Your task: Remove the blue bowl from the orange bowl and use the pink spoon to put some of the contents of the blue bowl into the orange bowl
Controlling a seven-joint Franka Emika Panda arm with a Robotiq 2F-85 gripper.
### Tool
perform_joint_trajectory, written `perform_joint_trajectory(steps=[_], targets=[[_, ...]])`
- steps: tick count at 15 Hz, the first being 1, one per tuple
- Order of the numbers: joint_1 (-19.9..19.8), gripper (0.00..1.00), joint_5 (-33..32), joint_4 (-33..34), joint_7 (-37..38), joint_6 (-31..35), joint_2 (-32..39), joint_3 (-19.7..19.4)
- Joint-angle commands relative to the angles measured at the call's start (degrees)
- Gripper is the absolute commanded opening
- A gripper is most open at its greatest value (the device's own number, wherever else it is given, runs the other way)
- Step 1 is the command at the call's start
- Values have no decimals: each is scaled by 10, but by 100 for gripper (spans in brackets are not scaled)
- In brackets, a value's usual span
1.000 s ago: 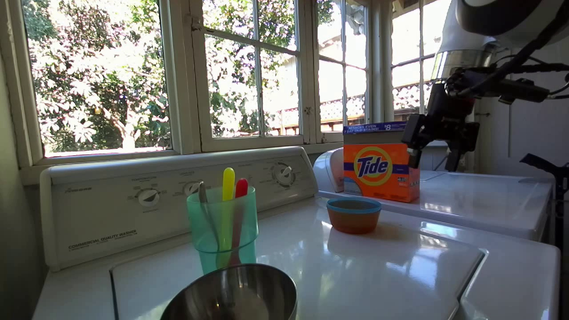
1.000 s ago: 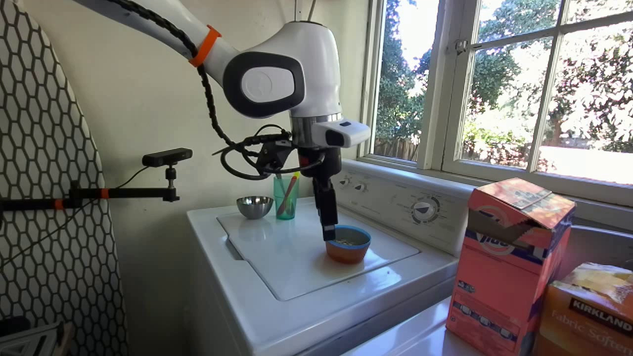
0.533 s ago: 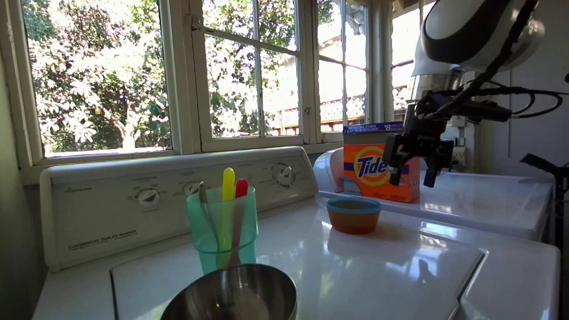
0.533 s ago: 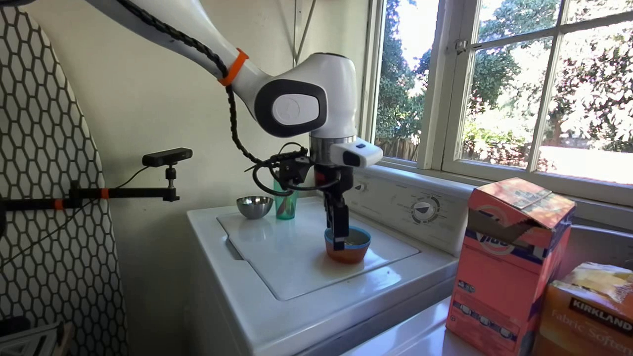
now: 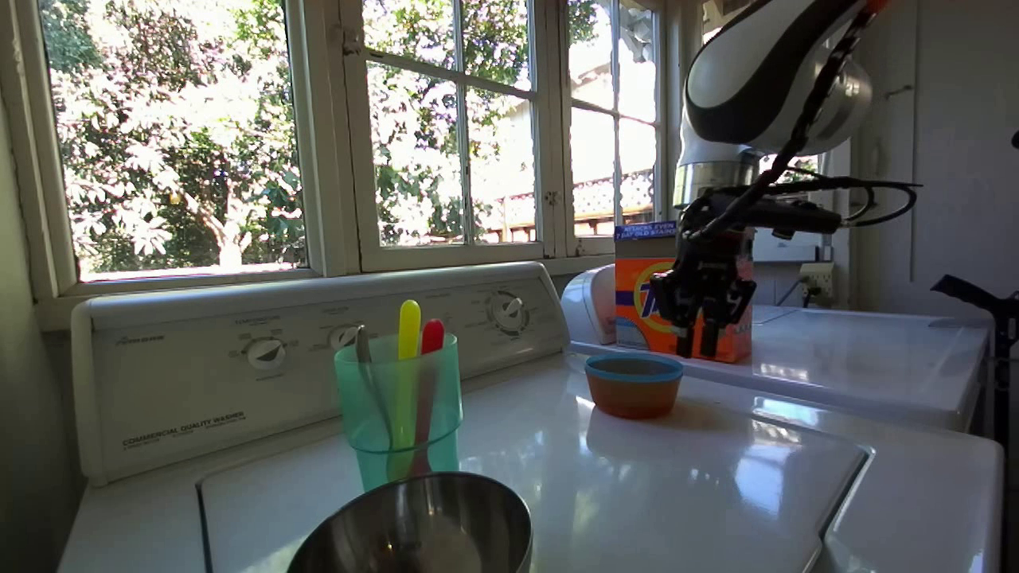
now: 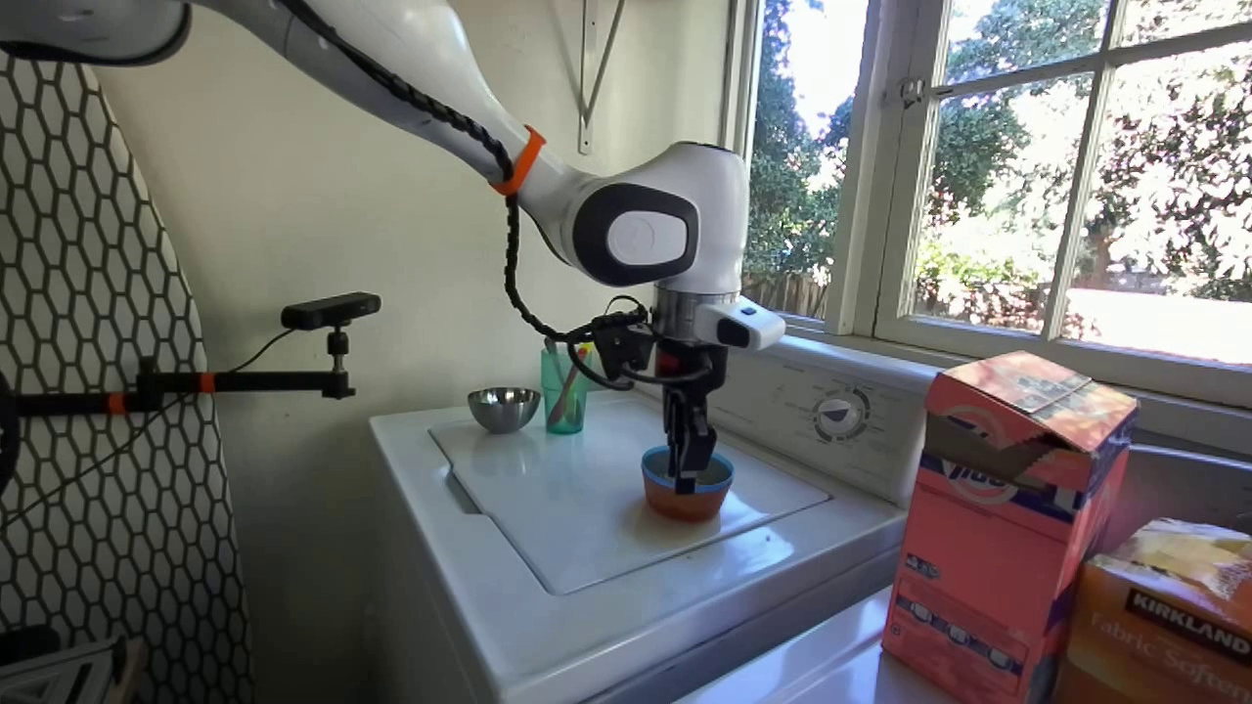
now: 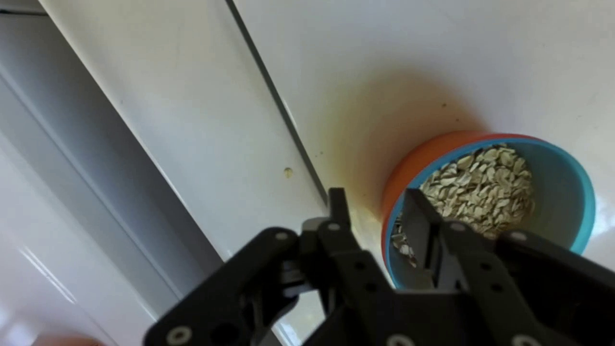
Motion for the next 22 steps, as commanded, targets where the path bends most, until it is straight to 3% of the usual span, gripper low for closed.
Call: perform_joint_trajectory(steps=[1, 3, 4, 10, 12, 19, 20, 22], targets=[[4, 15, 1, 48, 12, -25, 40, -2], [5, 11, 2, 61, 13, -26, 53, -1], [6, 16, 2, 67, 14, -26, 58, -1], [14, 65, 0, 80, 10, -38, 49, 4], [16, 62, 0, 86, 10, -36, 51, 5], [14, 27, 5, 88, 9, -41, 64, 5], [14, 26, 5, 88, 10, -41, 65, 5], [14, 32, 5, 88, 9, -43, 67, 5]])
